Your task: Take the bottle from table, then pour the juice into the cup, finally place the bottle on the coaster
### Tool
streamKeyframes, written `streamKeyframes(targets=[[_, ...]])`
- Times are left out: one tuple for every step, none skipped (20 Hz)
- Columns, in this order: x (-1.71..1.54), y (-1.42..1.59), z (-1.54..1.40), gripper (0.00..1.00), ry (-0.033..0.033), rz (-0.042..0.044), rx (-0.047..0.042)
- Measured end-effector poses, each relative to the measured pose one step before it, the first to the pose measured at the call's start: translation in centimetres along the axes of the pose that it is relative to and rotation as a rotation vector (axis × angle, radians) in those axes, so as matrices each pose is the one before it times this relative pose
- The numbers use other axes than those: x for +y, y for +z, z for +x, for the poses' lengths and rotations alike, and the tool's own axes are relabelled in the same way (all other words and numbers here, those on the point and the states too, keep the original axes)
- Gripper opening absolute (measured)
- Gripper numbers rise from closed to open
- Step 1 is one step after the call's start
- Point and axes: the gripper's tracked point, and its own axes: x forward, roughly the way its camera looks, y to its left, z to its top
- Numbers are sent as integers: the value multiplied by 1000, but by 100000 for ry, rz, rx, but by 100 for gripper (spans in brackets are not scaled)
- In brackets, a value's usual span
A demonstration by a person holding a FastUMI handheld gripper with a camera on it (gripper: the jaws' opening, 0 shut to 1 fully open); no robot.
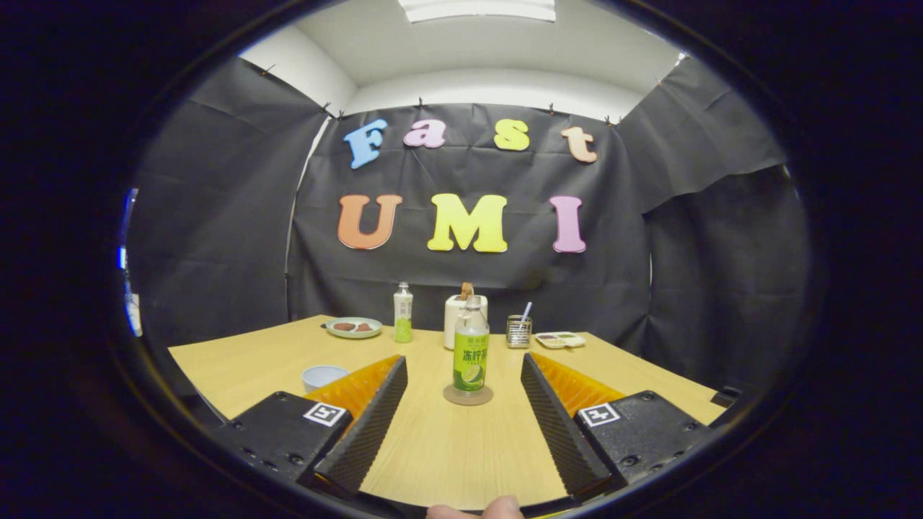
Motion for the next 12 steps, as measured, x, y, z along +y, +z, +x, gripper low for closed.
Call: streamKeyframes(targets=[[-179,-295,-12,100,-547,675,477],[-160,-445,26,100,-653,111,844],[-210,-299,59,100,-723,-405,693],[-85,-270,159,100,-282,-736,609],[66,-145,16,100,-23,-335,101],[2,-78,-10,100,71,-63,46],[-34,-25,79,100,-24,157,-61],[56,-35,77,100,-26,3,86],[0,14,121,100,-227,-259,-40],[152,112,-101,100,59,-553,-279],[190,134,-25,100,174,-838,-309],[217,-26,-23,100,248,-804,-480]])
